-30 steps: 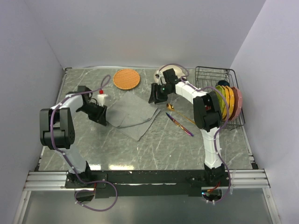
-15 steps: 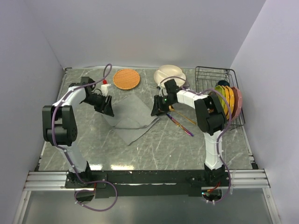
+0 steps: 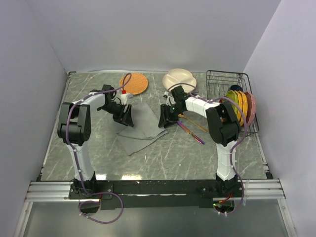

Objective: Fold the napkin into a case and place the utensils inside
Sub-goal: Smooth out the square-folded napkin at the center of the board.

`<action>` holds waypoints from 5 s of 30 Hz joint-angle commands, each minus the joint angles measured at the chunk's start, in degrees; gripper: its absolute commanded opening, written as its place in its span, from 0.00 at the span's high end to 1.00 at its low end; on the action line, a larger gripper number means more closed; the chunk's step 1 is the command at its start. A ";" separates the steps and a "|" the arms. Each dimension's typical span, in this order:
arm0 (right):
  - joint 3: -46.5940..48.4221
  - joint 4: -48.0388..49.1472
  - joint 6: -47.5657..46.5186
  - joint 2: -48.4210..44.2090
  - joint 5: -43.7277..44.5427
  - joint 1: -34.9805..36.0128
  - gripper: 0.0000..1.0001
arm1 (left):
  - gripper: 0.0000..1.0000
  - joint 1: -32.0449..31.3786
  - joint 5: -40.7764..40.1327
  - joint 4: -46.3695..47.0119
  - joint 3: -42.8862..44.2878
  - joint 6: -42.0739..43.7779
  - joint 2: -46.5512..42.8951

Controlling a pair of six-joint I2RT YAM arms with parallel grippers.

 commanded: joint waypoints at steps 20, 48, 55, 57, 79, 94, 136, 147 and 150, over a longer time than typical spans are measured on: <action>3.19 -2.54 -1.55 -1.10 3.34 -0.25 0.69 | 0.52 -3.59 -2.39 -11.12 -9.61 28.09 -13.60; 3.10 -4.74 -2.17 -2.50 2.72 -0.17 0.69 | 0.45 -20.98 -26.02 21.03 -26.66 10.71 -30.32; 2.75 -4.91 -2.16 -2.33 2.64 -0.17 0.76 | 0.46 -28.71 -31.65 24.11 -27.72 8.68 -27.51; 2.75 -4.91 -1.99 -2.50 2.55 -0.17 0.79 | 0.47 -29.86 -32.97 24.73 -28.07 8.16 -26.72; 2.84 -5.70 -2.25 -2.15 2.46 -0.17 1.00 | 0.64 -33.12 -35.62 25.00 -28.25 7.45 -24.25; 3.28 -6.14 -1.99 -3.64 2.72 -0.25 1.00 | 0.99 -33.12 -32.98 21.92 -26.40 7.80 -26.81; 2.49 -9.22 -5.42 0.22 8.08 1.33 1.00 | 0.57 -31.47 -26.41 16.67 -27.90 8.51 -27.40; -3.30 -8.96 -3.84 -2.93 8.35 3.44 1.00 | 0.42 -7.65 -13.74 8.30 -21.57 9.56 -35.77; -4.45 -8.78 -2.87 -4.43 7.65 4.40 1.00 | 0.33 -1.94 -11.72 9.18 -19.38 7.28 -35.69</action>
